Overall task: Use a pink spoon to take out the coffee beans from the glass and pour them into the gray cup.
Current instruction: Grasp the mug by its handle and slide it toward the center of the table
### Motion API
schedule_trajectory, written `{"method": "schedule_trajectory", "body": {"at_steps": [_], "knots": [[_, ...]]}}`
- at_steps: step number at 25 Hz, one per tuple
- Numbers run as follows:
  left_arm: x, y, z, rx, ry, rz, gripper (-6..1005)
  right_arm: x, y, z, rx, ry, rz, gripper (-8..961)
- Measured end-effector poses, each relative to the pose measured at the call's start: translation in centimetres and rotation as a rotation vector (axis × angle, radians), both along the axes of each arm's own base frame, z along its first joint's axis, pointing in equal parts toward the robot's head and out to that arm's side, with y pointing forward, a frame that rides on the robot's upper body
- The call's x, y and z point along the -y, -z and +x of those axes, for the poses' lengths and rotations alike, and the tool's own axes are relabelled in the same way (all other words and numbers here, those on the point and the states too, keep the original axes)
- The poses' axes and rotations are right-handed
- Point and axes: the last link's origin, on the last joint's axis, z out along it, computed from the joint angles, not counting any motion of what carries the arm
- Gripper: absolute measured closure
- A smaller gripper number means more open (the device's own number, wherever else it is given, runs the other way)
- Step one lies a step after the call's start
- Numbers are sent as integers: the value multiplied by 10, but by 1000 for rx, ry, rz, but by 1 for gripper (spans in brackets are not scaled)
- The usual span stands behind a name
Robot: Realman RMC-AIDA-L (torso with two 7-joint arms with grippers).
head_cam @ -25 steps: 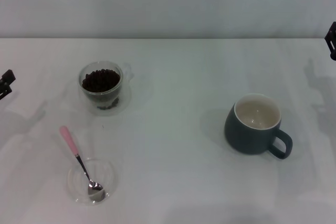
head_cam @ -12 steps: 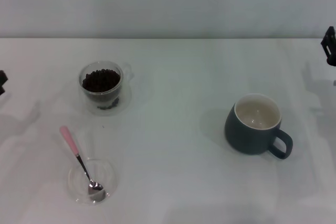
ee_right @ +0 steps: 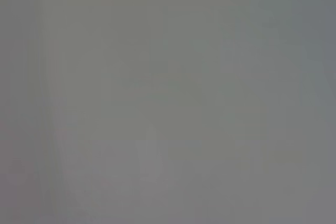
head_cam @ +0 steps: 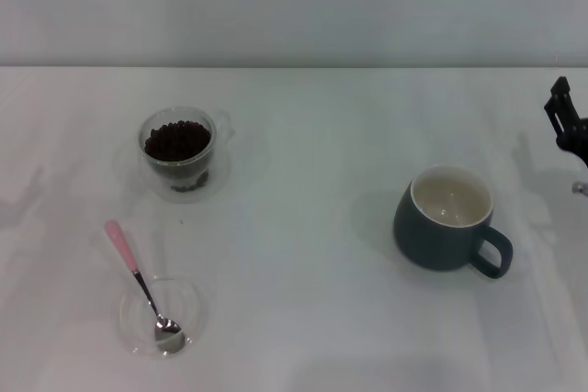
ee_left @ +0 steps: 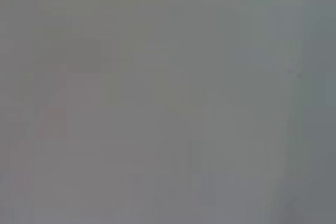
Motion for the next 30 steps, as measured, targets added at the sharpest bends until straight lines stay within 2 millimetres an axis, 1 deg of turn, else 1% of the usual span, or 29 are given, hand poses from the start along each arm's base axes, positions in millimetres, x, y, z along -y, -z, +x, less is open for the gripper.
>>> {"method": "schedule_trajectory", "body": {"at_steps": [2, 5, 8, 10, 13, 16, 20, 22, 26, 30], "knots": [[-1, -3, -1, 16, -14, 29, 145, 13, 2, 1, -14, -2, 11, 160], [-2, -11, -3, 55, -42, 98, 145, 39, 4, 3, -46, 11, 44, 161], [-5, -20, -5, 87, -63, 162, 146, 62, 8, 1, -45, 43, 72, 163], [-7, -24, -5, 102, -69, 189, 146, 74, 14, -6, -24, 78, 80, 164], [-11, -26, -1, 104, -55, 200, 146, 87, 20, -21, 26, 140, 98, 166], [-18, -27, 5, 94, -33, 192, 146, 94, 23, -39, 69, 168, 119, 168], [-23, -26, 7, 93, -35, 185, 146, 95, 26, -60, 72, 183, 117, 170], [-24, -24, 9, 96, -32, 183, 146, 94, 29, -66, 71, 216, 103, 171], [-27, -20, 13, 110, -28, 187, 146, 95, 36, -79, 133, 278, 43, 173], [-32, -19, 15, 130, -49, 200, 146, 104, 45, -86, 152, 319, -26, 176]]}}
